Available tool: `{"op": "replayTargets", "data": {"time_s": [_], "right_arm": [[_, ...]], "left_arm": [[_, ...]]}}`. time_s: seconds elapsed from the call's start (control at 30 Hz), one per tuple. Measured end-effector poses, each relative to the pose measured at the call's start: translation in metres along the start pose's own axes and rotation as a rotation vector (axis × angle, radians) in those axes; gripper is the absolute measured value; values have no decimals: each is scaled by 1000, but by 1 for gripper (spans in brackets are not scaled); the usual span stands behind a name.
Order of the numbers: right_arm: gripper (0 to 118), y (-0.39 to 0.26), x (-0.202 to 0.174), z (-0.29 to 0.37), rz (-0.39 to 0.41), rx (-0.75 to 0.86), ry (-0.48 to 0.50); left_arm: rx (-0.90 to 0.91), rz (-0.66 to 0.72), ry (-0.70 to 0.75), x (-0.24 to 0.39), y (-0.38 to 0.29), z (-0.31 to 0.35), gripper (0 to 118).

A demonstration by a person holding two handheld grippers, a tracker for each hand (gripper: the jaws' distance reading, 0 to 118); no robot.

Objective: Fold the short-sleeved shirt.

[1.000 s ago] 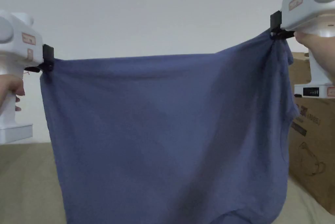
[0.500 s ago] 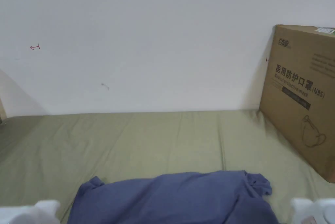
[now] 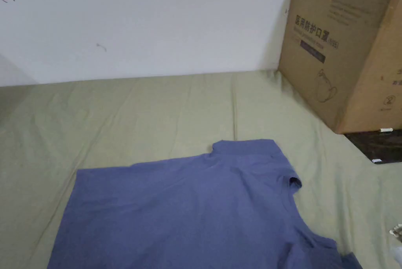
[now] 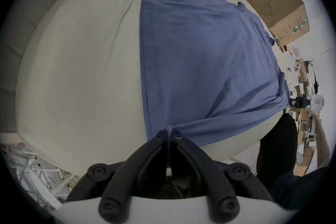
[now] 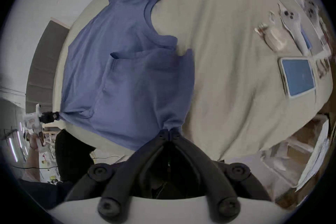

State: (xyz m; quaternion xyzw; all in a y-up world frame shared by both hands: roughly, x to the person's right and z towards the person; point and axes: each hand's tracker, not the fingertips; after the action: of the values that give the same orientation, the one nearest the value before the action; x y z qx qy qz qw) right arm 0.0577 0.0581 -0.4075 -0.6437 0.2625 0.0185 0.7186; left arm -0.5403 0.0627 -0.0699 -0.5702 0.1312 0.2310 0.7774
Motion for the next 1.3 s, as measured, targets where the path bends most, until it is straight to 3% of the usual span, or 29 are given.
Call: {"op": "replayTargets", "data": {"time_s": [0.33,0.37,0.4,0.43,0.47,0.5,0.53,0.77,0.83,0.87,0.9,0.93,0.97,1.0,1.13,1.3], "right_arm": [[0,-12,-40,-13,198,4,-123],[4,-13,-41,-13,210,9,-126],[16,-16,-43,-13,225,23,-132],[39,-19,-45,-12,241,51,-143],[78,-22,-47,-11,250,73,-148],[103,-25,-49,-7,251,108,-150],[116,-28,-51,-3,246,148,-136],[117,-36,-85,48,172,479,-5],[117,-38,-99,61,141,516,70],[114,-40,-106,65,133,539,85],[108,-42,-115,72,127,575,104],[90,-45,-121,76,130,600,125],[32,-47,-126,80,127,624,154],[0,-48,-131,81,134,629,160],[0,-46,-129,76,140,615,148],[0,-46,-119,64,79,565,183]], "left_arm": [[67,-59,19,19,-18,19,2],[80,-58,6,18,-20,20,9],[108,-43,-30,16,-23,22,24],[124,-23,-48,14,-26,24,50],[133,-8,-49,11,-29,25,81],[142,8,-53,10,-33,28,98],[159,22,-58,10,-36,31,110],[389,38,-61,31,-49,77,112],[487,47,-28,43,-53,97,110],[518,41,-12,46,-53,104,97],[562,38,1,51,-56,114,73],[589,36,4,54,-59,120,38],[595,35,-4,57,-61,125,1],[581,28,-9,58,-61,127,2],[467,35,67,54,-60,121,2],[103,100,67,11,-51,57,2]]}}
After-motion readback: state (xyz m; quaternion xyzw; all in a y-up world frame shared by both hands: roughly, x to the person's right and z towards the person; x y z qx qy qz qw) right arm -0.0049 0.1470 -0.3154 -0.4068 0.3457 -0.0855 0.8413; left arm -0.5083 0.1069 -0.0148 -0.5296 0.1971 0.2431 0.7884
